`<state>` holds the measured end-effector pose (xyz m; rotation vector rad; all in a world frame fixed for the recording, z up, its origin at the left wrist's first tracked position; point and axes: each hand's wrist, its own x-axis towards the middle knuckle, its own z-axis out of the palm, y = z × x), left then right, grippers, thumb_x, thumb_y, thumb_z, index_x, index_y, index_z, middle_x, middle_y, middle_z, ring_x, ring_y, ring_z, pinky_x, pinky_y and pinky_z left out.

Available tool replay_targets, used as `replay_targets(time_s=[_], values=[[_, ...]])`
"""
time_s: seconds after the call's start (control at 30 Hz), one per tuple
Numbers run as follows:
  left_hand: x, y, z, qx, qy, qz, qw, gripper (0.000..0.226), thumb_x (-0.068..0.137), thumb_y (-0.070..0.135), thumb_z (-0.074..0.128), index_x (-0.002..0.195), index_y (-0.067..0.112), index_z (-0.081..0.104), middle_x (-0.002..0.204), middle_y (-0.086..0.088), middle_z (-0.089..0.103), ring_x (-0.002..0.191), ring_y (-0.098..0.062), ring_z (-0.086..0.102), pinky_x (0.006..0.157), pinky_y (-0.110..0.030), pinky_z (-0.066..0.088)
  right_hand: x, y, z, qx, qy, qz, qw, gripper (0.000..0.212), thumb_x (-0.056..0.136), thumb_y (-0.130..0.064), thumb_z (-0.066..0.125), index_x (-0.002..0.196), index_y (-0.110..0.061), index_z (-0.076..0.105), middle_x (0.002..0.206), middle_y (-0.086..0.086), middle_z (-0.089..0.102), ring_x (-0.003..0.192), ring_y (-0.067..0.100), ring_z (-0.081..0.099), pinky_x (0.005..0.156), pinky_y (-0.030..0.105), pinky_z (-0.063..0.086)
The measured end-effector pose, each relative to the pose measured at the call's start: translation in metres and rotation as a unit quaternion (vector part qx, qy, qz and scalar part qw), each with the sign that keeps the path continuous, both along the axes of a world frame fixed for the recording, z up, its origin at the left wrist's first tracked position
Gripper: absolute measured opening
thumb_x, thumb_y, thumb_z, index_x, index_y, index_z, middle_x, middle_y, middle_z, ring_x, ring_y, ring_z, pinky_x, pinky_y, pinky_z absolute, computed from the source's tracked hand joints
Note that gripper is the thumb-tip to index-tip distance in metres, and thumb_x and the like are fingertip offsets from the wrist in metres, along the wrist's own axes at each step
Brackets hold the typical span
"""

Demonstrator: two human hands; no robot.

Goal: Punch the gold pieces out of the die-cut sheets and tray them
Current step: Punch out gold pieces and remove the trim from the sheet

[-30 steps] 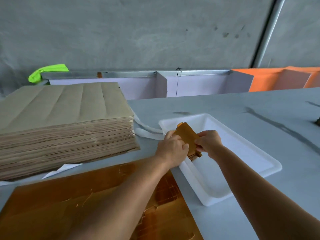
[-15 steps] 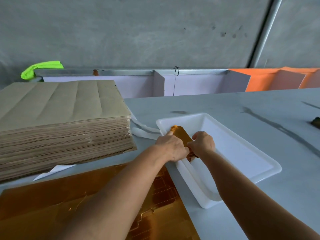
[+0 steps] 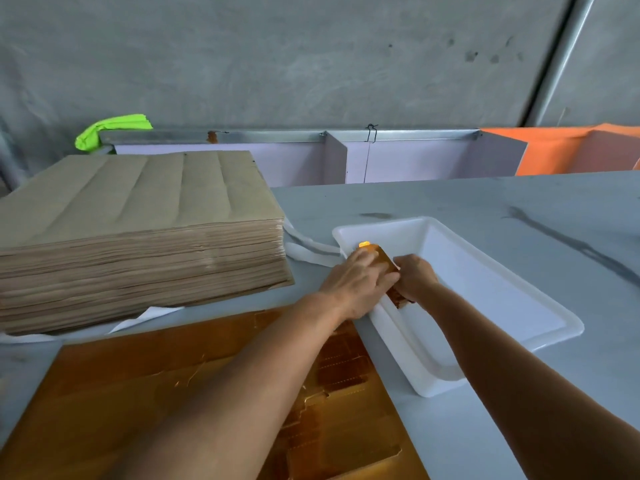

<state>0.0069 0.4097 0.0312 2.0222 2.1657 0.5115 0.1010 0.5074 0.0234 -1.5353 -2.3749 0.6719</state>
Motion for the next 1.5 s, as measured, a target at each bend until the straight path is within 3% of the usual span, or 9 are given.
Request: replay_targets(time_s=[0.1,0.17,0.27,0.37,0.53,0.73,0.87,1.2,1.5], values=[[-0.014,-0.030,-0.001,0.091,-0.018,0.010,0.996,0.048,0.103,0.038,0.027,0.142,0.013,0.040,0.152,-0.006,0.031,0.142,-0.018,0.018,0.114,-0.039,0.022,-0.002,-0.010,0.013,0.049,0.040,-0.028,0.998,0.025,0.094,-0.020,0.045,0.096,-0.007,0.066,0.107,0.017,0.065,0.103,0.035,0.059,0.072,0.029,0.041],[-0.026,-0.057,-0.004,0.085,-0.001,0.017,0.996,0.047,0.103,0.036,0.030,0.141,0.011,0.042,0.149,-0.007,0.036,0.140,-0.017,0.023,0.113,-0.037,0.022,-0.004,-0.024,0.021,0.084,0.055,-0.025,0.995,0.023,0.093,-0.016,0.044,0.089,-0.010,0.066,0.099,0.017,0.066,0.100,0.036,0.061,0.071,0.027,0.040],[-0.041,-0.108,-0.011,0.004,0.032,0.042,0.999,0.049,0.101,0.039,0.033,0.145,0.016,0.035,0.154,-0.002,0.028,0.143,-0.016,0.017,0.115,-0.032,0.014,-0.004,-0.059,0.028,0.132,0.140,-0.006,0.981,0.022,0.090,-0.008,0.048,0.089,-0.004,0.069,0.098,0.020,0.069,0.093,0.040,0.062,0.076,0.037,0.051],[-0.044,-0.159,-0.013,-0.054,0.039,0.081,0.995,0.051,0.100,0.040,0.038,0.147,0.020,0.031,0.157,0.000,0.021,0.145,-0.015,0.012,0.116,-0.036,0.012,-0.003,-0.103,0.032,0.184,0.167,0.028,0.968,0.021,0.090,-0.006,0.050,0.073,-0.006,0.063,0.083,0.022,0.064,0.077,0.039,0.054,0.060,0.030,0.036],[-0.026,-0.224,-0.023,-0.169,0.083,0.105,0.977,0.067,0.095,0.049,0.043,0.150,0.021,0.018,0.160,-0.004,0.002,0.147,-0.023,-0.001,0.116,-0.047,0.011,-0.002,-0.176,0.020,0.181,0.212,0.083,0.957,0.017,0.091,-0.009,0.057,0.090,-0.005,0.073,0.088,0.011,0.071,0.077,0.025,0.063,0.059,0.028,0.042],[-0.014,-0.263,-0.057,-0.252,0.054,0.149,0.955,0.085,0.089,0.070,0.030,0.151,0.025,-0.007,0.158,-0.007,-0.017,0.144,-0.031,-0.017,0.116,-0.054,-0.001,0.013,-0.210,-0.021,0.045,0.024,0.042,0.998,0.016,0.096,-0.017,0.052,0.109,-0.009,0.058,0.114,0.011,0.061,0.091,0.020,0.053,0.073,0.029,0.046],[-0.016,-0.269,-0.071,-0.241,0.071,0.158,0.955,0.083,0.087,0.074,0.017,0.150,0.029,-0.014,0.156,-0.005,-0.025,0.142,-0.026,-0.025,0.115,-0.051,-0.009,0.019,-0.218,-0.031,-0.009,-0.084,-0.007,0.996,0.056,0.097,-0.037,0.046,0.140,-0.003,0.035,0.139,0.017,0.044,0.128,0.033,0.040,0.106,0.042,0.037],[-0.013,-0.279,-0.070,-0.210,0.078,0.160,0.961,0.076,0.092,0.067,0.018,0.152,0.026,-0.006,0.159,-0.004,-0.018,0.145,-0.025,-0.019,0.116,-0.047,-0.006,0.027,-0.214,-0.032,0.000,-0.064,-0.036,0.997,0.039,0.096,-0.039,0.049,0.121,-0.009,0.051,0.121,0.011,0.056,0.116,0.029,0.048,0.101,0.045,0.041],[-0.012,-0.293,-0.064,-0.209,0.071,0.161,0.962,0.073,0.094,0.063,0.024,0.152,0.026,0.001,0.160,-0.005,-0.013,0.146,-0.027,-0.013,0.117,-0.046,0.001,0.024,-0.224,-0.030,0.048,-0.073,-0.006,0.996,0.029,0.095,-0.027,0.051,0.119,-0.012,0.053,0.131,0.012,0.050,0.125,0.030,0.042,0.106,0.049,0.037]])
